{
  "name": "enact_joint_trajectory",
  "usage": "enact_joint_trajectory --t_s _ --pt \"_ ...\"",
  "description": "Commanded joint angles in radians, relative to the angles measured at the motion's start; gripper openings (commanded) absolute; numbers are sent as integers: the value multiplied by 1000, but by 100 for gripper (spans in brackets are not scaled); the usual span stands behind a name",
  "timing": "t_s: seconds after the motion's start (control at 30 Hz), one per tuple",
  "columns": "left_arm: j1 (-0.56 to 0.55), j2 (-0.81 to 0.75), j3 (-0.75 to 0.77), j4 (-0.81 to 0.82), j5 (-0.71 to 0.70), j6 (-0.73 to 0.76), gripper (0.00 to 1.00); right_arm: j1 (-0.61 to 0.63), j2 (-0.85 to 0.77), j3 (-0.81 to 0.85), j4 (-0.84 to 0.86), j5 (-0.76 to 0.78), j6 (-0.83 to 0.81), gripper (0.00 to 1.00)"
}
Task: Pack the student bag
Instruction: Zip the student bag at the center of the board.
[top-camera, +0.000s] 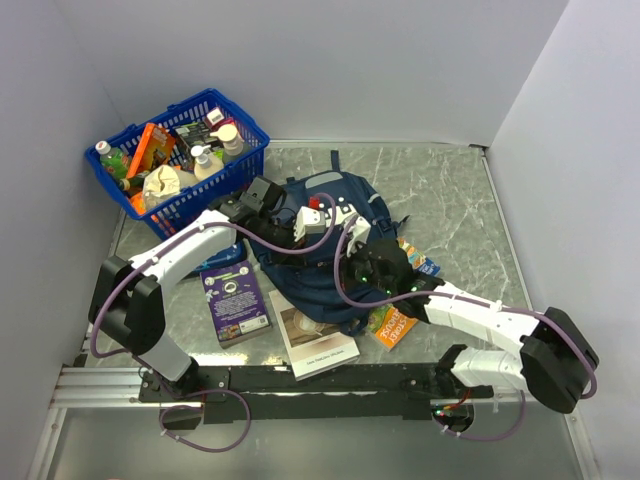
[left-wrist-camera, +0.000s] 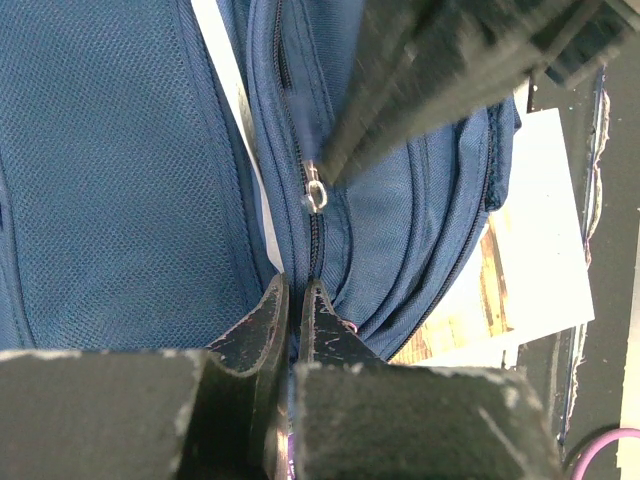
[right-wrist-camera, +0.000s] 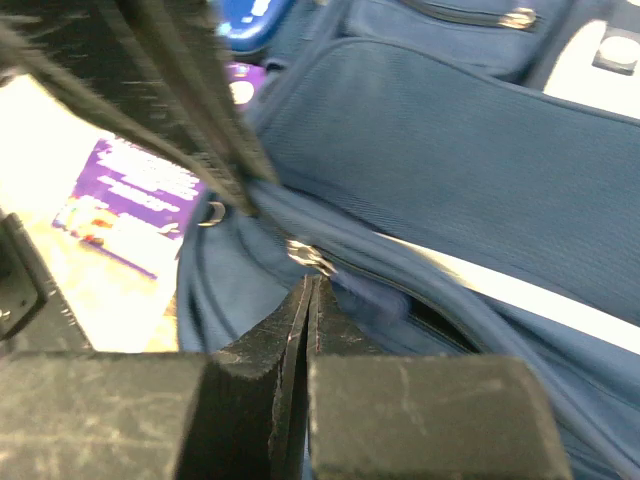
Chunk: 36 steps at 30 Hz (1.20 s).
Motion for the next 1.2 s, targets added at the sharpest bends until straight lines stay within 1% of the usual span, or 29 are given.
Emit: enact_joint_trajectory --t_s 0.0,0.17,0.27,0.33,0.4,0.43,0.53,0.63,0.83,0.9,1.1,1.17 --pt "-9 -47 26 -1 98 7 1 -60 -25 35 -78 74 16 0" --pt "-9 -50 27 -7 90 11 1 -101 -20 48 -112 67 35 0" --pt "-9 -52 26 -10 89 16 1 -104 -43 29 -90 19 26 0" --pt "-7 -52 23 -10 87 17 1 -104 -60 8 -52 -42 9 0" --pt "-9 -52 20 -9 86 17 1 -106 -77 5 -43 -62 -2 24" --pt "-9 -54 21 -10 86 19 1 -105 -71 6 -43 -73 -5 38" --pt "-9 -55 23 -12 89 18 1 -104 -38 32 -49 -91 -8 48" --pt "-9 -57 24 -12 87 17 1 -105 4 52 -34 -98 -4 50" --pt "-9 -60 18 -14 77 22 1 -104 30 69 5 -145 7 50" --pt "-9 -61 15 -15 75 24 1 -106 19 69 0 -136 24 49" --pt "-9 -66 6 -9 77 19 1 -106 -85 69 -79 -75 102 45" --pt "-7 -66 6 -4 83 14 1 -95 -115 63 -83 -76 127 44"
